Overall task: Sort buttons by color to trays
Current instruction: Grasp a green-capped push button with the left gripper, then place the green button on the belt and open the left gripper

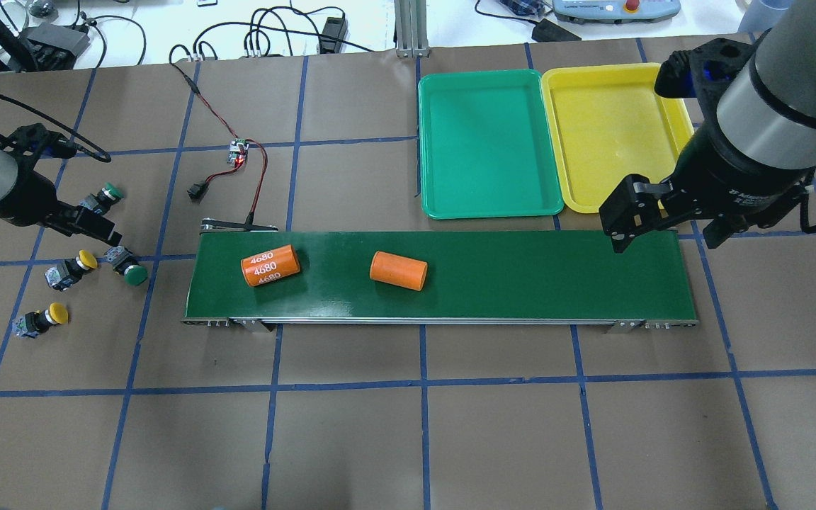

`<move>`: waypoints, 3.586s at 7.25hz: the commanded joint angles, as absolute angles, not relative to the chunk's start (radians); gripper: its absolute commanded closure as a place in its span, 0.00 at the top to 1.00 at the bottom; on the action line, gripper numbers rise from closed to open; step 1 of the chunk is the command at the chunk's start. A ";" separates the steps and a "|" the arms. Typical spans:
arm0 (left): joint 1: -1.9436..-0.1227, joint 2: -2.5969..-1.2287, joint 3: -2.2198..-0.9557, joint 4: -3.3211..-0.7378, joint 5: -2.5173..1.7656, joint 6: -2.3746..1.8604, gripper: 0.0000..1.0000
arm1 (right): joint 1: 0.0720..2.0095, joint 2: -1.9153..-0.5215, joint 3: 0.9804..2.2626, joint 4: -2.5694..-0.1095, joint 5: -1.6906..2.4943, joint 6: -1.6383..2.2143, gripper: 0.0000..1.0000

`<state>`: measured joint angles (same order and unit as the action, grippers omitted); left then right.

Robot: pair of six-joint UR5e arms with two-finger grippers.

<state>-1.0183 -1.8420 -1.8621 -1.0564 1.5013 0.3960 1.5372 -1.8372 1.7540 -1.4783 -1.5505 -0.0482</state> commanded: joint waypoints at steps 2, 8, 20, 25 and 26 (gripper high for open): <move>-1.025 -1.936 -1.868 -0.968 1.522 0.079 1.00 | 1.537 -1.838 1.755 -1.477 -1.546 -0.046 1.00; -1.043 -2.011 -1.868 -0.953 1.558 0.052 0.03 | 1.537 -1.841 1.755 -1.477 -1.546 -0.045 1.00; -1.459 -1.829 -1.836 -1.302 1.463 -0.741 0.58 | 1.537 -1.839 1.766 -1.477 -1.548 -0.045 1.00; -1.277 -1.844 -1.659 -1.369 1.499 -0.344 1.00 | 1.537 -1.839 1.767 -1.477 -1.545 -0.038 1.00; -1.171 -1.865 -1.620 -1.387 1.497 -0.063 1.00 | 1.537 -1.839 1.767 -1.477 -1.548 -0.041 1.00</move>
